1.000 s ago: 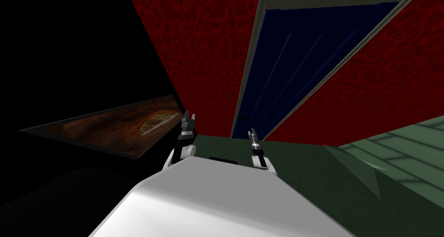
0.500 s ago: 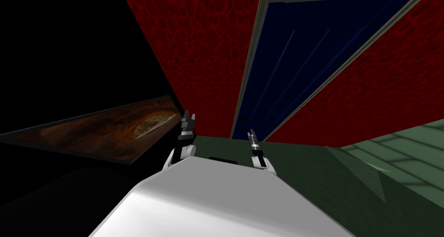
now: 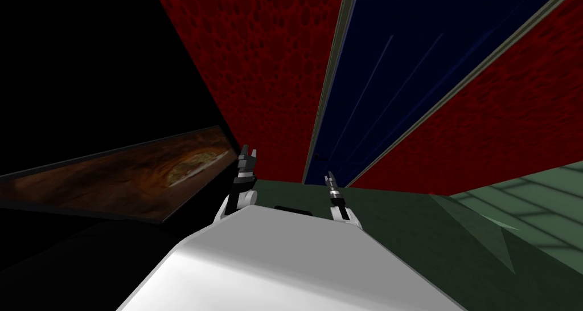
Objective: Pull the door open
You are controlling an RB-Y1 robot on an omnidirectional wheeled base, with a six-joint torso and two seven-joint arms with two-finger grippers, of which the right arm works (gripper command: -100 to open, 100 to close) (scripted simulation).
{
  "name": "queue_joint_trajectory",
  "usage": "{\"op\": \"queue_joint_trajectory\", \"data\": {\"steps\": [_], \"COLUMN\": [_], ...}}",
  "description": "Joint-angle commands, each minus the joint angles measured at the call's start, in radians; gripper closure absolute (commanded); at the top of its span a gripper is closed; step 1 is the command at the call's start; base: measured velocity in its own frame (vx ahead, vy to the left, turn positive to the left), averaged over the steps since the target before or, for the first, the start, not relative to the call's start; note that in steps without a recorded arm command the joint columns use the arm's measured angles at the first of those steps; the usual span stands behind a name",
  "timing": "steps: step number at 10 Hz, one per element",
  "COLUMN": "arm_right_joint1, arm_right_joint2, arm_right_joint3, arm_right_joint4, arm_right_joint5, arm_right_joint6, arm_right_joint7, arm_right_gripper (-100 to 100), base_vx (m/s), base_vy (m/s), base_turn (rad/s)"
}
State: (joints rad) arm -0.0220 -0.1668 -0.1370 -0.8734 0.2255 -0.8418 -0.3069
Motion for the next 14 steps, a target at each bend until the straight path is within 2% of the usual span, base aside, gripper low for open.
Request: {"op": "queue_joint_trajectory", "data": {"steps": [1, 4, 5, 7, 8, 11, 12, 14], "arm_right_joint1": [-0.015, -0.042, -0.056, -0.07, -0.07, -0.092, -0.094, -0.08], "arm_right_joint2": [-0.007, -0.014, -0.018, -0.021, -0.021, -0.027, -0.028, -0.046], "arm_right_joint3": [-0.004, -0.01, -0.013, -0.017, -0.017, -0.022, -0.022, -0.035], "arm_right_joint4": [0.042, 0.12, 0.163, 0.204, 0.204, 0.269, 0.268, 0.282], "arm_right_joint5": [0.004, 0.012, 0.016, 0.019, 0.019, 0.026, 0.024, 0.014], "arm_right_joint6": [-0.005, -0.019, -0.027, -0.035, -0.035, -0.046, -0.049, -0.07], "arm_right_joint7": [-0.008, -0.016, -0.02, -0.024, -0.024, -0.031, -0.029, -0.039], "arm_right_gripper": [-100, -100, -100, -100, -100, -100, -100, -100], "base_vx": [0.093, 0.1, 0.116, 0.125, 0.077, 0.083, 0.041, 0.147], "base_vy": [-0.002, -0.003, -0.004, -0.009, -0.005, 0.002, 0.004, 0.041], "base_turn": [-0.001, -0.002, 0.0, -0.002, 0.003, -0.001, 0.001, 0.107]}}
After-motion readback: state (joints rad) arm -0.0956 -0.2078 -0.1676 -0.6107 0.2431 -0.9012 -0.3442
